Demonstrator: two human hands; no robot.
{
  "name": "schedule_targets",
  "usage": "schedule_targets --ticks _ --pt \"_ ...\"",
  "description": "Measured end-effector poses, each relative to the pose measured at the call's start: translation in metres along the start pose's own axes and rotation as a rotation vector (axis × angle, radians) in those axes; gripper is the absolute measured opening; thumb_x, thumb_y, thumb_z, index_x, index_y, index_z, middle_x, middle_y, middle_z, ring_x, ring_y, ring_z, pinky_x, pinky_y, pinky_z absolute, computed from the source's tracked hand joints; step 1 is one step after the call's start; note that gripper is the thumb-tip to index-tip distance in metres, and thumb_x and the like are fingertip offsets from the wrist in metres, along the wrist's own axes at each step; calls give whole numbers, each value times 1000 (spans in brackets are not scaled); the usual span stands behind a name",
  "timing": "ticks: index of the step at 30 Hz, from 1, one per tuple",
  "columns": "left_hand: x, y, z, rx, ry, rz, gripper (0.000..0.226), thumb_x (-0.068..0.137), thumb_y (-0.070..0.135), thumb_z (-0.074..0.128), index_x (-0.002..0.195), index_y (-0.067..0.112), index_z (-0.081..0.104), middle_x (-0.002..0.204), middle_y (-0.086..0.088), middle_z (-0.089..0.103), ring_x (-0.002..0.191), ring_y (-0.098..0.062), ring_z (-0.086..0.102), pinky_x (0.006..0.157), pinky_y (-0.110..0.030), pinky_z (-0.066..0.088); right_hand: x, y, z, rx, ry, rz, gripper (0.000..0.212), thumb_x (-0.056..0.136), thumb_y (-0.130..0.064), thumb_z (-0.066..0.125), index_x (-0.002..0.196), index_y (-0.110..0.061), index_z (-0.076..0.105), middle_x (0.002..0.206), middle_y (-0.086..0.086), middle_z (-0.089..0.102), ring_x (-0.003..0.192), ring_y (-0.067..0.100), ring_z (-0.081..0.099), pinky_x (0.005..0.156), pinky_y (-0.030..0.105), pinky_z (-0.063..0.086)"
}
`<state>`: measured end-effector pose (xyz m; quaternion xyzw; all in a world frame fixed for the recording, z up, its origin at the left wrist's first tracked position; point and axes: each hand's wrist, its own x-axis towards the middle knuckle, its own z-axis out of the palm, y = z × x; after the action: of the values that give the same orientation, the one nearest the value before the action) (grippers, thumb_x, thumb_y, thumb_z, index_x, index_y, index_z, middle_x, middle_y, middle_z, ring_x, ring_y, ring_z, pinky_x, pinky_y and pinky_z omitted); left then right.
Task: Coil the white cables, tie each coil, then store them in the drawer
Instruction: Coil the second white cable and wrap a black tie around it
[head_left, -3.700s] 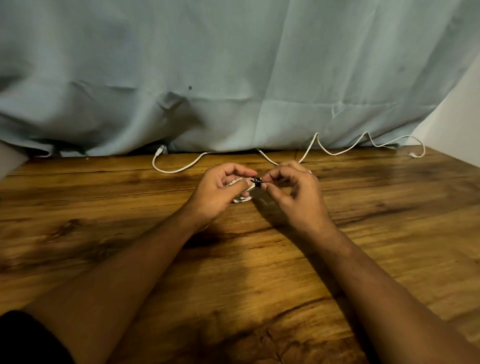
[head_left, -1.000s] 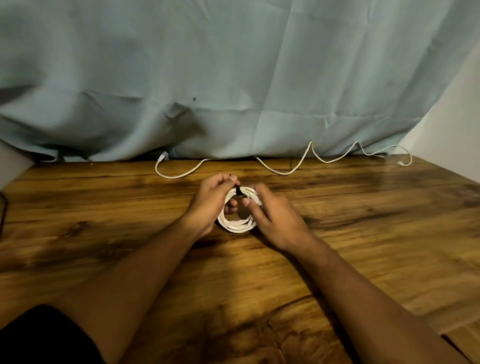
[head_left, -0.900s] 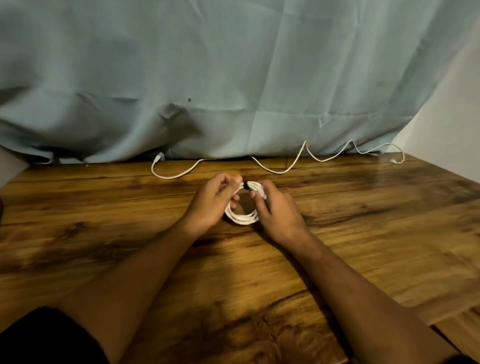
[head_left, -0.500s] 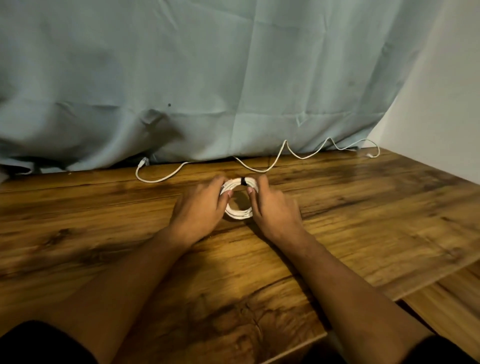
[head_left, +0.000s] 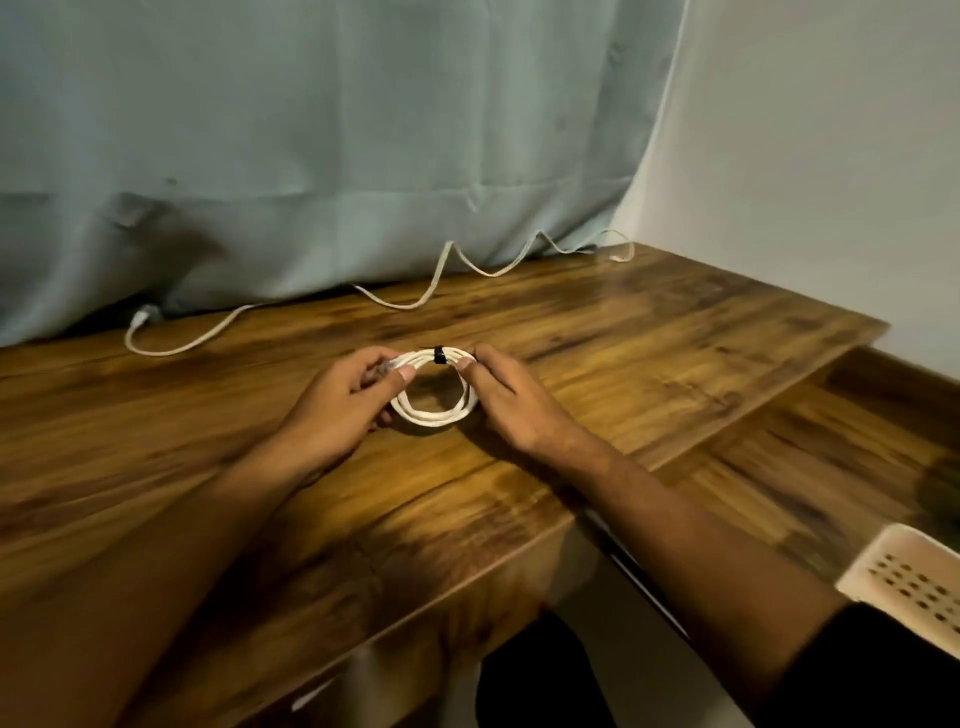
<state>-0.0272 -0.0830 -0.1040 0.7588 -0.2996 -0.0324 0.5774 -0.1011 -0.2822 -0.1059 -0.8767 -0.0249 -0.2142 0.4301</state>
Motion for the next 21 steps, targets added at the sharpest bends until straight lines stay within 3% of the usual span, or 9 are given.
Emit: schedule_targets --ticks 3,6,10,14,16,19,21 --pt "5 17 42 -5 -79 -42 13 104 23 57 111 22 68 74 6 67 63 -9 58 55 -20 44 -23 14 -41 58 21 72 26 104 -32 47 88 -16 59 67 -16 58 63 4 53 64 33 42" --pt "9 37 93 -10 -211 -44 14 105 17 53 107 25 65 79 5 67 63 -8 58 55 -21 44 -53 25 -94 15 53 159 24 107 -20 45 92 -10 62 68 -6 58 51 3 54 51 23 42" --pt "8 65 161 -30 -335 -22 15 103 14 57 107 25 67 81 6 68 63 -6 57 57 -21 44 -97 44 -165 -11 50 240 27 102 -23 47 104 -3 65 70 4 62 54 12 58 47 25 44" --pt "2 93 228 25 -448 43 19 95 12 67 108 23 73 101 -4 77 88 -29 71 79 -38 55 -158 60 -228 -80 42 344 27 106 -22 50 104 -2 68 73 9 70 60 21 61 55 37 45" --pt "-2 104 259 70 -512 108 20 90 16 70 105 28 75 99 -2 78 97 -35 70 90 -49 55 -190 65 -251 -98 67 417 27 105 -23 53 102 -4 72 72 4 71 61 20 62 57 39 48" --pt "-14 119 303 99 -619 192 27 88 14 72 111 28 72 91 6 74 83 -24 69 84 -42 55 -237 68 -278 -75 122 543 24 105 -22 56 98 -7 74 65 -2 68 60 19 61 55 34 48" --pt "-24 128 328 104 -658 266 31 84 14 74 112 26 69 83 7 66 70 -13 58 73 -36 49 -266 69 -292 -56 163 636 24 104 -21 59 96 -5 75 66 3 68 61 23 61 55 33 49"
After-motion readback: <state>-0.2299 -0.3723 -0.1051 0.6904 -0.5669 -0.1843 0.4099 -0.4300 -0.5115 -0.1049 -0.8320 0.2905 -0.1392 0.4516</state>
